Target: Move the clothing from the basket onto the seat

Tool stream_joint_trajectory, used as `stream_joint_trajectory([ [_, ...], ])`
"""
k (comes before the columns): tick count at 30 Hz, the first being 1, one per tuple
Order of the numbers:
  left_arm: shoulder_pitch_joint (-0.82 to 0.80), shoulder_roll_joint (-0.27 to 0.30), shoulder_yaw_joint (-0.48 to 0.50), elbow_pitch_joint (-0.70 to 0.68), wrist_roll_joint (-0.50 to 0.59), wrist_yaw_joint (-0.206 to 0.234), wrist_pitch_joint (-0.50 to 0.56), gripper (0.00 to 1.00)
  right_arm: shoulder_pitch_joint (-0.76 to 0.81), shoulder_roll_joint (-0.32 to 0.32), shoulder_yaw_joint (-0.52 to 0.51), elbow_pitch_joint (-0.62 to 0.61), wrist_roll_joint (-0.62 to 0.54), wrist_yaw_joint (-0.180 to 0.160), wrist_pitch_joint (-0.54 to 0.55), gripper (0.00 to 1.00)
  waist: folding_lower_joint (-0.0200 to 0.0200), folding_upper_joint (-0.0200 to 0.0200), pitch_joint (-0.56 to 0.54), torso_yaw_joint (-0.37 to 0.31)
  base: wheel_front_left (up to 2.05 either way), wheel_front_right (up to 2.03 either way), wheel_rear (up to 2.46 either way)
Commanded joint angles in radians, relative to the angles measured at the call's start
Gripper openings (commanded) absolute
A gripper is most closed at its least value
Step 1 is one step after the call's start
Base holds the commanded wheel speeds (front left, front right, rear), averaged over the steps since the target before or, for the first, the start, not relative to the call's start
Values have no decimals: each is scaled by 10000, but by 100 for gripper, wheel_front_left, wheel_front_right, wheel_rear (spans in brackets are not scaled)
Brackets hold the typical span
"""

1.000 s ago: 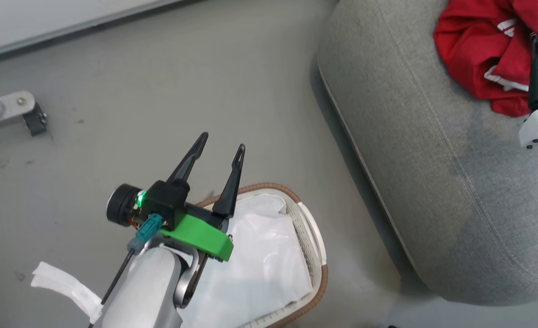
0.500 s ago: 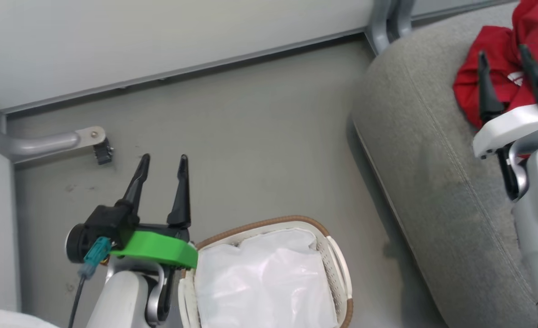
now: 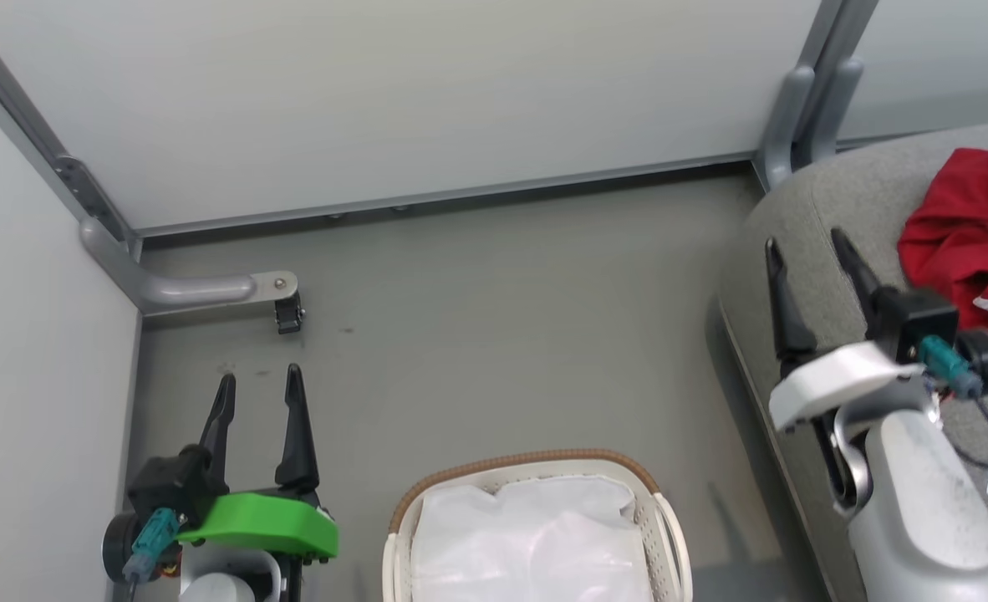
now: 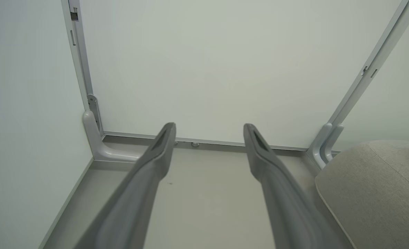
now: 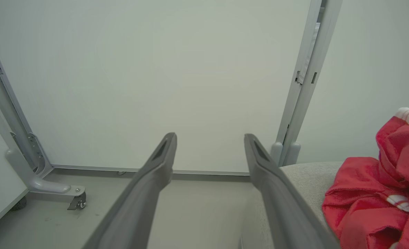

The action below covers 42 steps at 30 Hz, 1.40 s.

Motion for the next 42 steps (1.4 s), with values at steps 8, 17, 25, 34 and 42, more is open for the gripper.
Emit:
stream_joint_trajectory([
  [8,885,-1,12,-137,-230,79,-3,100,1774,77,314,-613,1021,-11,-4,100,1,0,-776,257,0,0,0],
  [17,1245,-2,-45,-173,-298,160,-3,100,2585,87,508,-799,1387,-11,-4,100,1,0,-925,147,0,0,0],
  [25,1227,-1,-108,-23,-374,185,-3,100,2709,83,852,-700,1510,-11,-3,100,1,0,-983,121,0,0,0],
  [34,1127,-8,-244,134,-391,128,0,0,2566,130,963,-690,1517,2,0,0,1,0,-987,192,0,0,0],
  [42,1082,1,-89,334,-1305,40,260,0,2652,174,800,-488,2533,1,327,0,1,0,-985,181,0,0,0],
])
